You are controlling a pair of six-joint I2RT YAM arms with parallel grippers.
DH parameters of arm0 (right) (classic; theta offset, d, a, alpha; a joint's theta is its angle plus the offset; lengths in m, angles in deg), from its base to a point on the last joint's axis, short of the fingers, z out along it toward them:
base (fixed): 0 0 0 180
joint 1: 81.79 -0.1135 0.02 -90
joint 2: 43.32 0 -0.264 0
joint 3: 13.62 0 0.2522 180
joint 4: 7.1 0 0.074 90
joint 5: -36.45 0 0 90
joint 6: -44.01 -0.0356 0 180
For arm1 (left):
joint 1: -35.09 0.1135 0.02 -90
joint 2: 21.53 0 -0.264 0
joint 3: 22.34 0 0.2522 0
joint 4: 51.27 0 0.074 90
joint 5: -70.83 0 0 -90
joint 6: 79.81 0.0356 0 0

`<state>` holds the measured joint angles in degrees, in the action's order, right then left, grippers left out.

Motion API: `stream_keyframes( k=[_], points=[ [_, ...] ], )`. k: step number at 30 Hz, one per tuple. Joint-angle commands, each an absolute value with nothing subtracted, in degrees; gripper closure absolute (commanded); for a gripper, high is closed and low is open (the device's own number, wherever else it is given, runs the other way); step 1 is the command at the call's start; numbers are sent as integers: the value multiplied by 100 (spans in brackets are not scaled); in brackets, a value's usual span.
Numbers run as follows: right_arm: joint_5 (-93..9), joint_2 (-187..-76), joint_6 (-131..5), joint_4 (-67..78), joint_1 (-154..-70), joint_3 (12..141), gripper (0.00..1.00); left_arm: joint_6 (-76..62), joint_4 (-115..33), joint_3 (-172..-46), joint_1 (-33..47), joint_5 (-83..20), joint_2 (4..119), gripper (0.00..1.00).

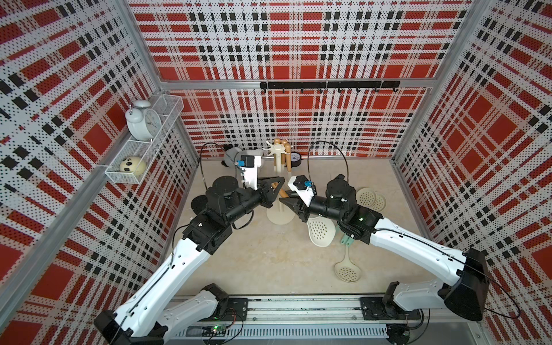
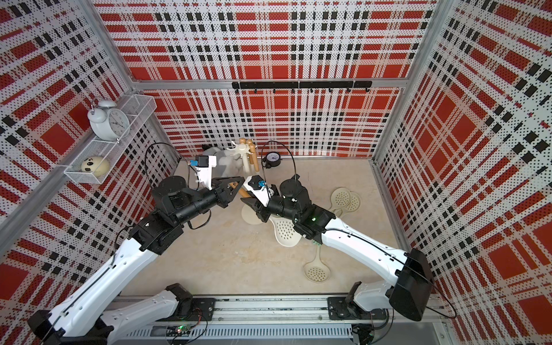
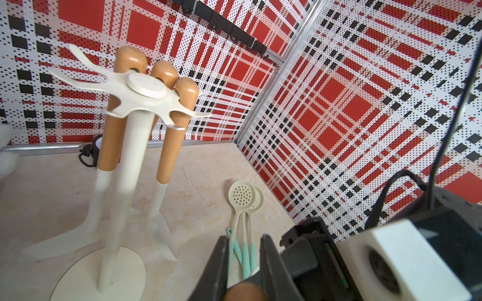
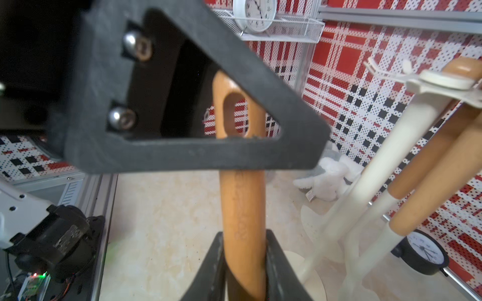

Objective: Hang the skimmer on the kitchen utensil rack
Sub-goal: Pick up the skimmer from the center of the board.

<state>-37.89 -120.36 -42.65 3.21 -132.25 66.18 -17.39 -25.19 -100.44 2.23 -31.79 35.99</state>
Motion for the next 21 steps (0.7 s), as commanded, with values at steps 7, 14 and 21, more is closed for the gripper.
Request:
stream_keyframes(
  k=[7,14,21],
  points=[
    [-3673,-12052,-4567,-315,-13260,6431,94,-1738,-2731,-10161,205,-3149,3558,100],
    [-4187,-11832,-4774,308,-13260,6499,100,-1678,-3136,-9991,257,-3194,3345,35],
    [-4707,-11441,-5109,1893,-12878,6811,100,-1574,-3665,-9496,751,-2937,2457,1]
  ],
)
